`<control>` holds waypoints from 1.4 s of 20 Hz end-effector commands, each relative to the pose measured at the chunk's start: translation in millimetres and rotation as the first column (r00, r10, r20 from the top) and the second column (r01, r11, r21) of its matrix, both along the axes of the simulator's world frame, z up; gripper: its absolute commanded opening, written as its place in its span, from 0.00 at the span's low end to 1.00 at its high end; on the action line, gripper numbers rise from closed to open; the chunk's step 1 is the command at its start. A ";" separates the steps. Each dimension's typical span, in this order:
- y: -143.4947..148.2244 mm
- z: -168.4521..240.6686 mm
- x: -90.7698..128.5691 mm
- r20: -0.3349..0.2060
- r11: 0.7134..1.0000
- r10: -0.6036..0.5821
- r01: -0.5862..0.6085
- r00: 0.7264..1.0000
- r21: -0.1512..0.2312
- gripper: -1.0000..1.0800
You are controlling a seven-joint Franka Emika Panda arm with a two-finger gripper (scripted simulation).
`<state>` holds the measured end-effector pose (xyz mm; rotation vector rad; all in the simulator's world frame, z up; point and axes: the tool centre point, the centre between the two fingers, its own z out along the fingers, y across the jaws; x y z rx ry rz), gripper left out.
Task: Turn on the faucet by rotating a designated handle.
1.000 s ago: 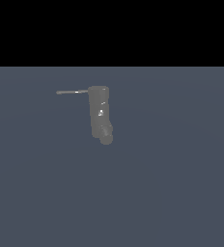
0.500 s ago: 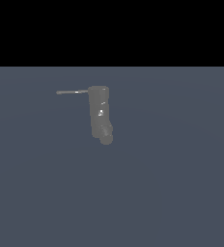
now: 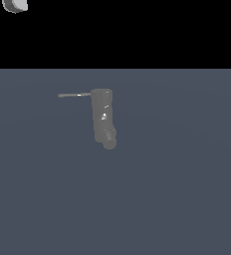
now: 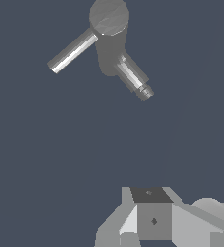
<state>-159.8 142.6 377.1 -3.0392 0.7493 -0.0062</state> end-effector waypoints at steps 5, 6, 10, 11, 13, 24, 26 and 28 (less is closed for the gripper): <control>21.3 -24.8 30.7 -0.002 0.993 -0.122 0.122 0.993 0.003 0.00; 24.0 -28.4 35.6 -0.002 0.990 -0.140 0.140 0.990 0.004 0.00; 33.9 -42.7 55.0 -0.003 0.978 -0.210 0.210 0.978 0.005 0.00; 36.1 -46.2 59.9 -0.003 0.974 -0.227 0.227 0.974 0.005 0.00; 40.1 -53.1 69.7 -0.004 0.966 -0.260 0.260 0.966 0.005 0.00; 55.0 -91.3 125.2 -0.006 0.900 -0.437 0.437 0.900 0.003 0.00; 56.5 -98.7 136.1 -0.006 0.883 -0.469 0.469 0.883 0.002 0.00; 57.5 -106.4 147.4 -0.006 0.865 -0.502 0.502 0.865 0.001 0.00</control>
